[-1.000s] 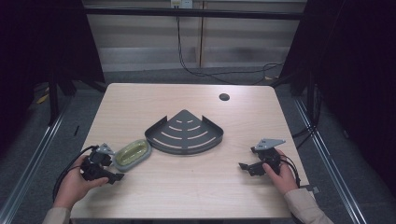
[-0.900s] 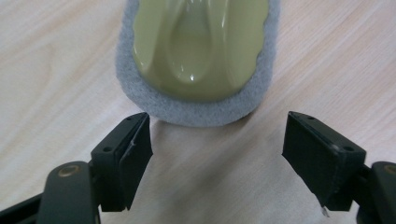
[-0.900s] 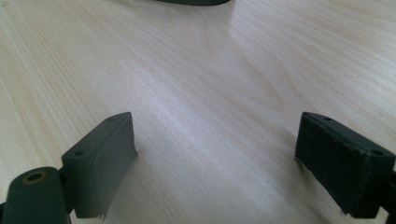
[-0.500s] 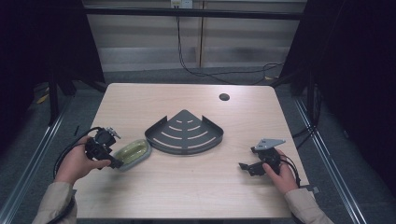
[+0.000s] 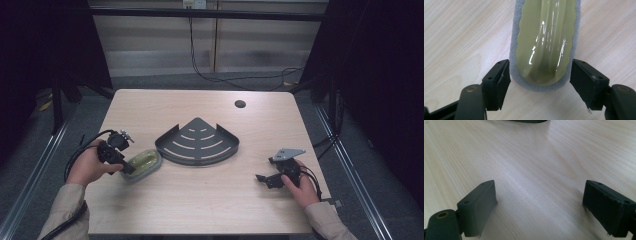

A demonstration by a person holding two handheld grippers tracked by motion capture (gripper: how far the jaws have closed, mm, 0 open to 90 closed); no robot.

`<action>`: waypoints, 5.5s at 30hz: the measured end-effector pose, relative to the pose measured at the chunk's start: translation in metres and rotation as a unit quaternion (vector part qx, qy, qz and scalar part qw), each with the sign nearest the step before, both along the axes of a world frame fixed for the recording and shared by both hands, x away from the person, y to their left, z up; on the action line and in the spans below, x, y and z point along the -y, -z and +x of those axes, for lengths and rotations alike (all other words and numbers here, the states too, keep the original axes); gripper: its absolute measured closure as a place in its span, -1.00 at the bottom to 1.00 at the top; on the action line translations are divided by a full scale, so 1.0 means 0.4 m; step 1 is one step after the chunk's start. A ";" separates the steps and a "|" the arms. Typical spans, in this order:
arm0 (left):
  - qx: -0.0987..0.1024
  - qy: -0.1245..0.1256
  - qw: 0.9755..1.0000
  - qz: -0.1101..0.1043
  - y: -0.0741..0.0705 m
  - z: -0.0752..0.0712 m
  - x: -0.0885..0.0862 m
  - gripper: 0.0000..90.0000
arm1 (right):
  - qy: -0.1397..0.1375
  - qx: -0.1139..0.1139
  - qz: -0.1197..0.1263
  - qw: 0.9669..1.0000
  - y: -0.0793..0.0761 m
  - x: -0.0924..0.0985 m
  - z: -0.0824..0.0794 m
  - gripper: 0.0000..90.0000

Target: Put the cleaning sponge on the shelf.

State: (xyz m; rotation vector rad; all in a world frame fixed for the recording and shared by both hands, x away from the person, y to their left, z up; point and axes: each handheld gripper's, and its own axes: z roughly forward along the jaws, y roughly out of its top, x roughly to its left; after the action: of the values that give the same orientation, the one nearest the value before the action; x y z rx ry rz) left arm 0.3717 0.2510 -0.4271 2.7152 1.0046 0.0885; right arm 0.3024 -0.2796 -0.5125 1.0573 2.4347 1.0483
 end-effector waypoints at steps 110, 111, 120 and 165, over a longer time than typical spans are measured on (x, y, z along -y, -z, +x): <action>-0.045 -0.029 0.999 -0.006 -0.198 0.146 0.148 0.58 | 0.000 0.001 0.001 1.000 0.000 0.000 0.001 -0.76; -0.043 -0.030 0.999 -0.005 -0.199 0.148 0.151 0.58 | -0.001 0.001 0.001 1.000 0.000 0.000 0.001 -0.76; -0.039 -0.027 0.999 -0.009 -0.204 0.163 0.184 0.58 | 0.000 0.001 0.000 1.000 0.000 0.000 0.001 -0.76; -0.018 0.012 1.000 -0.012 -0.187 0.232 0.339 0.58 | -0.001 0.000 0.001 1.000 0.000 0.000 0.001 -0.76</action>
State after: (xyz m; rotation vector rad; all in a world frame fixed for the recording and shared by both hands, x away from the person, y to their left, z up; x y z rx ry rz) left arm 0.4644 0.1153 -0.3523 2.7153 0.9763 0.0241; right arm 0.3027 -0.2798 -0.5124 1.0546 2.4364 1.0508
